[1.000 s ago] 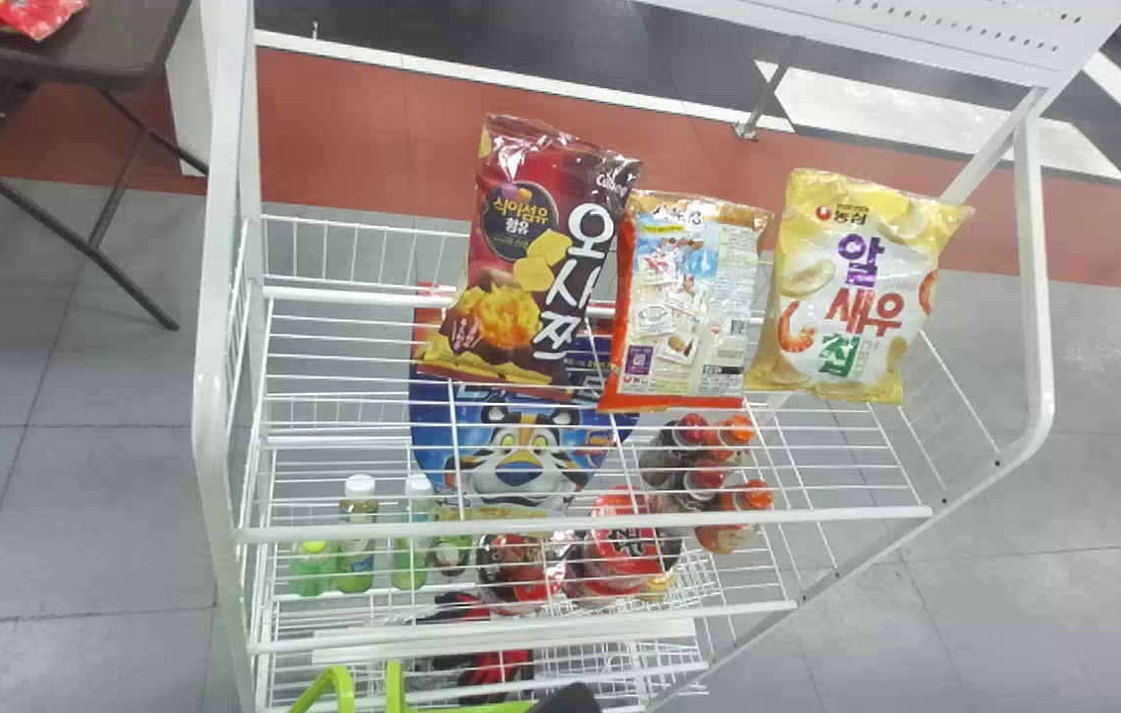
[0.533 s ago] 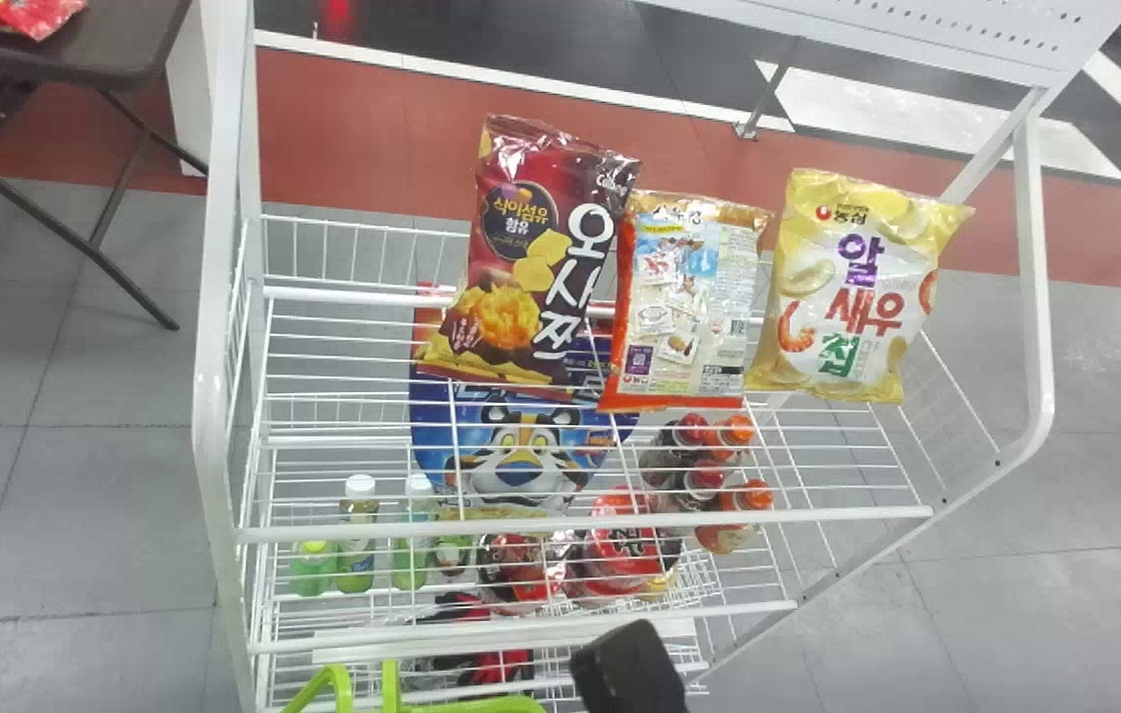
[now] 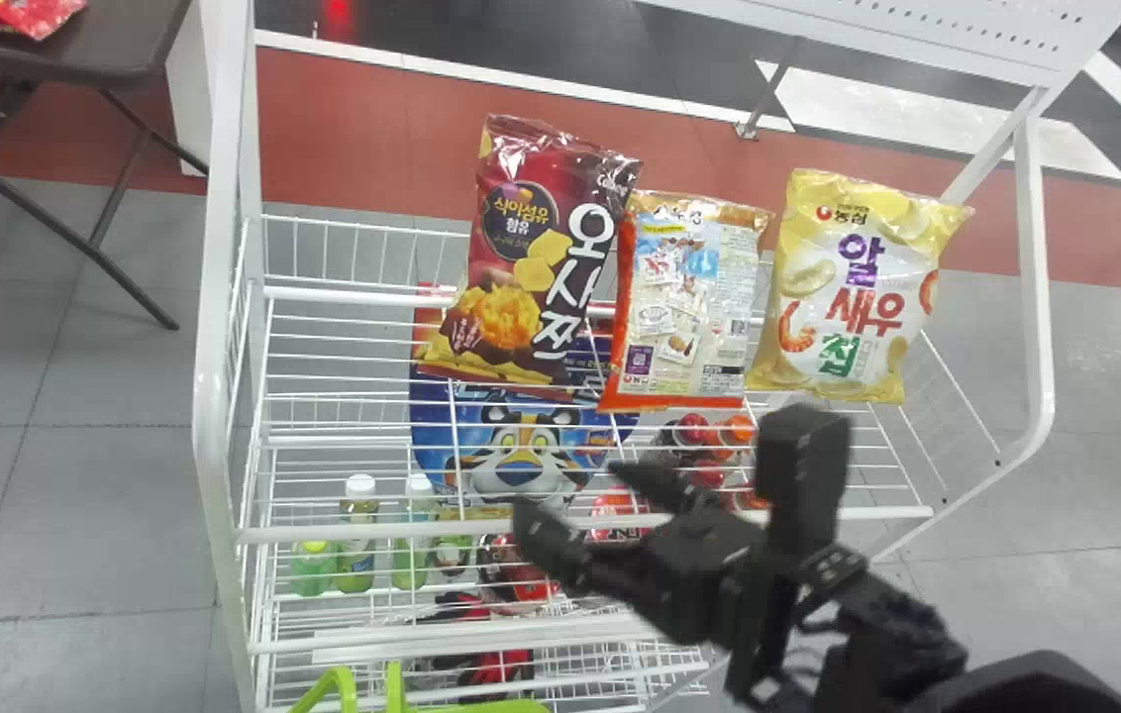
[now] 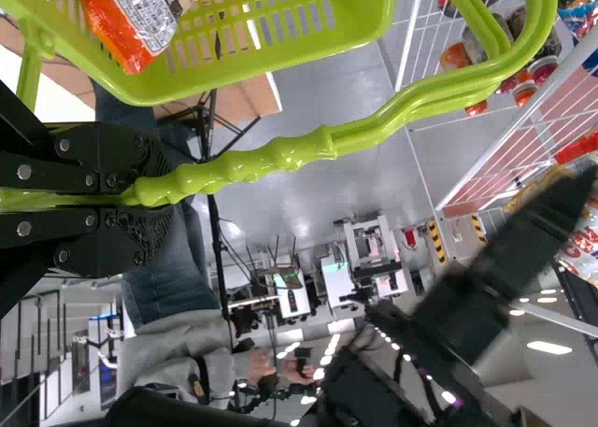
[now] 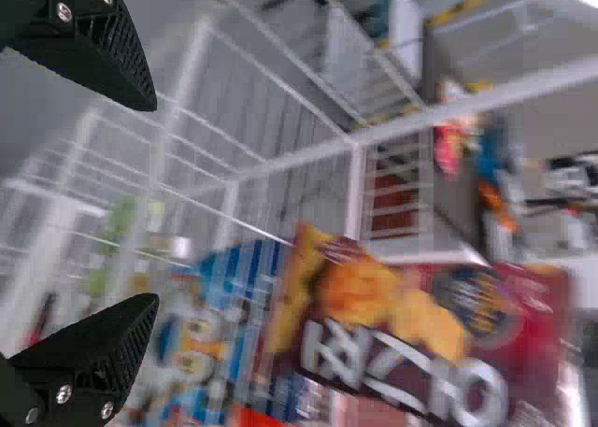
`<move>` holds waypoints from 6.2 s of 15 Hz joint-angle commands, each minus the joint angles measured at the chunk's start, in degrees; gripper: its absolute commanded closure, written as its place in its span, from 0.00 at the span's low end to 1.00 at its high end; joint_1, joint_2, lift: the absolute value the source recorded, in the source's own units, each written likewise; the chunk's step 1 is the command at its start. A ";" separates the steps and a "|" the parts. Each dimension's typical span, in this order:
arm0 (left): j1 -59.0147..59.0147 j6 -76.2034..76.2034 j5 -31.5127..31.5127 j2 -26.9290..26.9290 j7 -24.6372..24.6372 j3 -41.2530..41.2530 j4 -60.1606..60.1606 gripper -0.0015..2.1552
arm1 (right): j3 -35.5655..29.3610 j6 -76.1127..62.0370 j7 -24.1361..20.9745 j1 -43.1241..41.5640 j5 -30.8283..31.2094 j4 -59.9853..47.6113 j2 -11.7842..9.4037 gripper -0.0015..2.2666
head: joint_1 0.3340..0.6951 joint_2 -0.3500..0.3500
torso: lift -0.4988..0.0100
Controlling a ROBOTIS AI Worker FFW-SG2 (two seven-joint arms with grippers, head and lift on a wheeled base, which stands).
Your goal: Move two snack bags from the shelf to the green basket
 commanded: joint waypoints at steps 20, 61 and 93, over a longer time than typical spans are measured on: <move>-2.64 1.11 -0.15 0.49 -0.13 0.16 2.08 0.95 | -4.41 -18.76 -1.96 -32.70 13.87 41.71 0.72 0.10 | 1.00 0.00 | 0.95; -1.49 0.23 -0.59 -0.04 -0.40 -1.42 0.94 0.95 | -0.90 43.05 0.76 2.98 -9.94 -12.34 -0.95 0.99 | 1.00 0.00 | 0.95; -0.53 -1.35 -1.20 -0.21 -0.40 -1.60 0.94 0.95 | 4.73 -25.27 0.06 9.75 2.71 1.72 0.72 0.04 | 1.00 0.00 | 0.95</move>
